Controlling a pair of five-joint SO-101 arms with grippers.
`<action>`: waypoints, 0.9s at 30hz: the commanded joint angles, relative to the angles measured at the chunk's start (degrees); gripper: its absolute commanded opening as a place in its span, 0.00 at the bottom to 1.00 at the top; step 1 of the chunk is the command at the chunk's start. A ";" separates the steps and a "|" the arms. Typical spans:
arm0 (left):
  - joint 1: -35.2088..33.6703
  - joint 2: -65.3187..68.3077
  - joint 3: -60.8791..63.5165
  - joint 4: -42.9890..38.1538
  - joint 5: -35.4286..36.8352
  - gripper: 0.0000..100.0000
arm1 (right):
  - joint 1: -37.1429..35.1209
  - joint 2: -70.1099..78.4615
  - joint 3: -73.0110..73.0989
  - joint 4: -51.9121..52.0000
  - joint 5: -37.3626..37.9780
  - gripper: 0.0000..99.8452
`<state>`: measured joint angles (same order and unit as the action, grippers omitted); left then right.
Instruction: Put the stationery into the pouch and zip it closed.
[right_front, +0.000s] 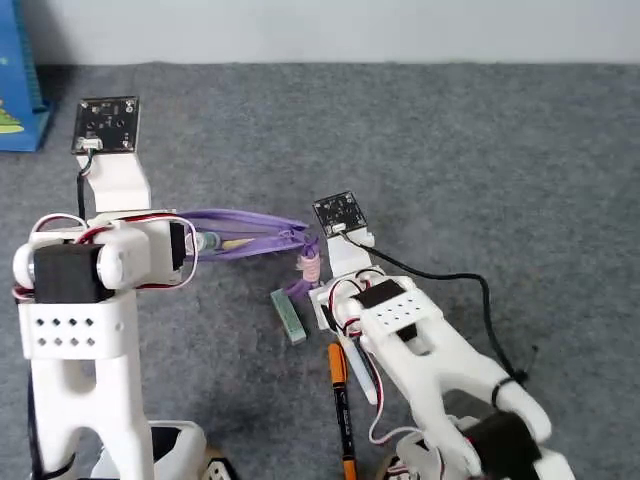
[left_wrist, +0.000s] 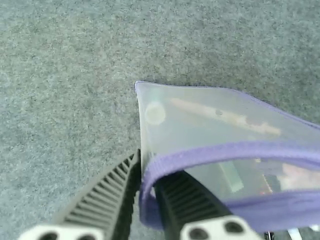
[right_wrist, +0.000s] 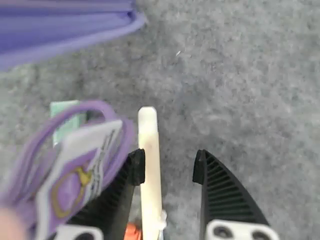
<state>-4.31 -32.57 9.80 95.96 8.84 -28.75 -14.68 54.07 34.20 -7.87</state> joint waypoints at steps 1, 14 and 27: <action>-0.44 -0.44 -0.13 0.00 0.44 0.01 | -0.57 3.12 -1.05 -3.56 0.44 0.15; -0.44 -0.44 0.40 0.00 0.53 0.01 | -0.31 5.23 -2.02 -0.48 0.53 0.01; 0.00 -0.44 0.84 -0.09 0.79 0.01 | 2.15 -15.52 -2.02 15.16 3.08 0.01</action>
<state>-4.40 -32.57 10.59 95.96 8.84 -26.99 -20.66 53.98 44.04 -7.25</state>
